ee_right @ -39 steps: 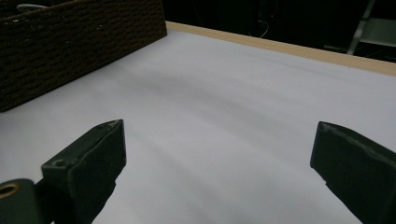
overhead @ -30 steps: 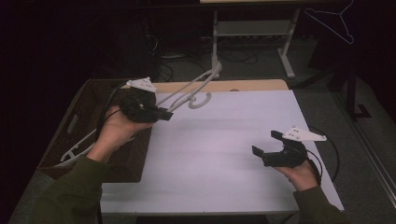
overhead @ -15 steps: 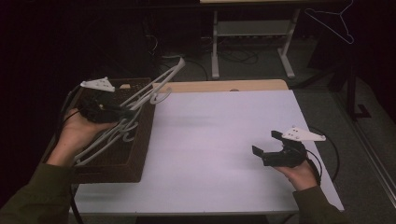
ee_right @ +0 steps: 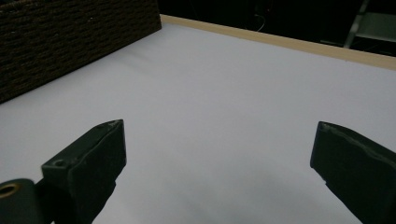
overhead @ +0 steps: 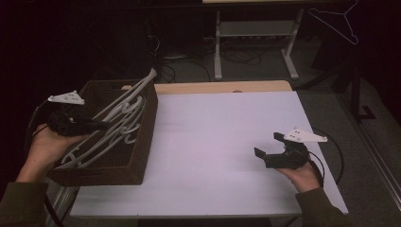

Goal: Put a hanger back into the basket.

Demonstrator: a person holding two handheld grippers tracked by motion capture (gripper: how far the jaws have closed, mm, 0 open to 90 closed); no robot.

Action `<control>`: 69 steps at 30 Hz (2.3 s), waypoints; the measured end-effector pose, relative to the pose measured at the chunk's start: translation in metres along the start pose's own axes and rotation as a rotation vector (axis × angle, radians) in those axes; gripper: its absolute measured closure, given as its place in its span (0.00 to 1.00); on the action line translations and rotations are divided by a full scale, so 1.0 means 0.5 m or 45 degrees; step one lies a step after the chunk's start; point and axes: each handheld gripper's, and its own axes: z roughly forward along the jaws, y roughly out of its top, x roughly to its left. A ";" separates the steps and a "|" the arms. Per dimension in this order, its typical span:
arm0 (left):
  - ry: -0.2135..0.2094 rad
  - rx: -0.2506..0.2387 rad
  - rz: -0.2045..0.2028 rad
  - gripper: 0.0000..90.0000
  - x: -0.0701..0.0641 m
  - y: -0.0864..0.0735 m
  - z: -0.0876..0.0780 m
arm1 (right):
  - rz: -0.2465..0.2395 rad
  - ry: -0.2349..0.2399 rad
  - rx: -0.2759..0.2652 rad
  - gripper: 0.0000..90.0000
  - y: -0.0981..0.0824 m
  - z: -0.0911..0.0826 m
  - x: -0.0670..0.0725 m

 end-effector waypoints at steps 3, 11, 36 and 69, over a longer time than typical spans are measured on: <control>0.016 0.021 -0.009 0.91 0.012 -0.018 -0.005 | 0.001 0.000 0.007 0.03 -0.001 0.002 0.000; 0.059 0.075 -0.042 0.91 0.038 -0.053 -0.010 | 0.005 -0.003 0.005 0.03 -0.001 0.004 -0.001; 0.062 0.239 -0.049 0.91 0.063 -0.094 0.092 | 0.015 -0.011 0.000 0.03 -0.002 0.002 -0.004; -0.139 -0.364 -0.033 0.23 -0.056 -0.013 0.099 | -0.030 0.041 -0.039 0.03 0.018 -0.017 0.006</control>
